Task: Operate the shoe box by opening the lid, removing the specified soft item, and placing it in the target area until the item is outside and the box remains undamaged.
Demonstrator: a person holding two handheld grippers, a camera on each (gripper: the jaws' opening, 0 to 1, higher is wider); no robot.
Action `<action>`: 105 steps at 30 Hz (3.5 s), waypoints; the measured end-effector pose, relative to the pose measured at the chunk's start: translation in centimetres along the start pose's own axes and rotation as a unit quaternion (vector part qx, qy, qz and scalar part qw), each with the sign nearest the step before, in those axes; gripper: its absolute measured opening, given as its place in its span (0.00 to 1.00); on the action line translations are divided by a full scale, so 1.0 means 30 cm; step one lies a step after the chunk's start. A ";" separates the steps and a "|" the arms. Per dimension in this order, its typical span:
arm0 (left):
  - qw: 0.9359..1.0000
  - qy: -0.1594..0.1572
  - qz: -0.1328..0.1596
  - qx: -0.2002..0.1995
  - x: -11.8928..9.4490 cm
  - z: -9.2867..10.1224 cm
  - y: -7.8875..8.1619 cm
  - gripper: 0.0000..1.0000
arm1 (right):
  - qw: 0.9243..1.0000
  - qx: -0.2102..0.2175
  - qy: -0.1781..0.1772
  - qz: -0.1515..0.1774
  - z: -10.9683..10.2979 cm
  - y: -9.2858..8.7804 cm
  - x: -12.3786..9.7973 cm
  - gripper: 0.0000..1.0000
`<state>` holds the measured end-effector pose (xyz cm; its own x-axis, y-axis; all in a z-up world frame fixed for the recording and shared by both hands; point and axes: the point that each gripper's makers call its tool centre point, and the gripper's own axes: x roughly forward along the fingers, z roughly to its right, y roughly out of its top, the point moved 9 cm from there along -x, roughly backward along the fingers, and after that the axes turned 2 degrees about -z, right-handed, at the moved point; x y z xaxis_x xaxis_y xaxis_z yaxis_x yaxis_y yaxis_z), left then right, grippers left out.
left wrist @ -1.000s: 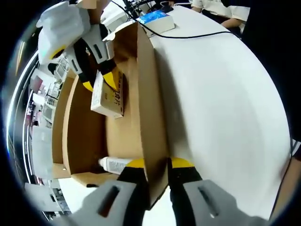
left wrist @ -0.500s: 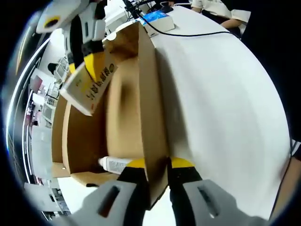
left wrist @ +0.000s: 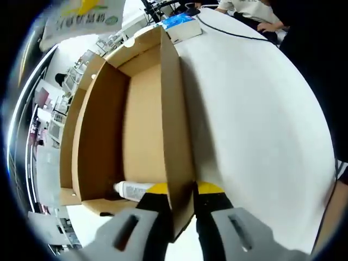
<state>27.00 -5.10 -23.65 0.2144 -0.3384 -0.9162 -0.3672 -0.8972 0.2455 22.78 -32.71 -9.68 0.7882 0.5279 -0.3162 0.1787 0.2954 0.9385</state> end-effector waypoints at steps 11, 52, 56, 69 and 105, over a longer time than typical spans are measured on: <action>1.000 -0.006 -0.019 -0.006 0.005 -0.007 0.007 0.13 | 0.985 0.104 -0.114 0.079 -0.022 -0.152 -0.365 0.20; 1.000 -0.003 -0.012 0.005 0.006 -0.002 0.006 0.13 | 0.838 0.430 -0.259 0.213 0.023 -0.515 -0.502 0.20; 1.000 -0.004 -0.006 0.006 0.005 -0.001 0.009 0.13 | 0.831 0.446 -0.266 0.199 0.018 -0.548 -0.461 0.20; 1.000 -0.006 -0.009 0.003 0.012 -0.004 0.018 0.12 | 0.860 0.401 -0.282 0.141 0.066 -0.575 -0.423 0.20; 1.000 -0.003 -0.016 0.004 0.009 -0.007 0.011 0.13 | 0.870 0.331 -0.363 0.046 0.078 -0.599 -0.463 0.31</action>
<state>27.14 -5.55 -23.75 0.2202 -0.3073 -0.9258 -0.3674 -0.9053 0.2132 10.01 -47.22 -21.84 0.9383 -0.1888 -0.2899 0.2051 -0.3711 0.9056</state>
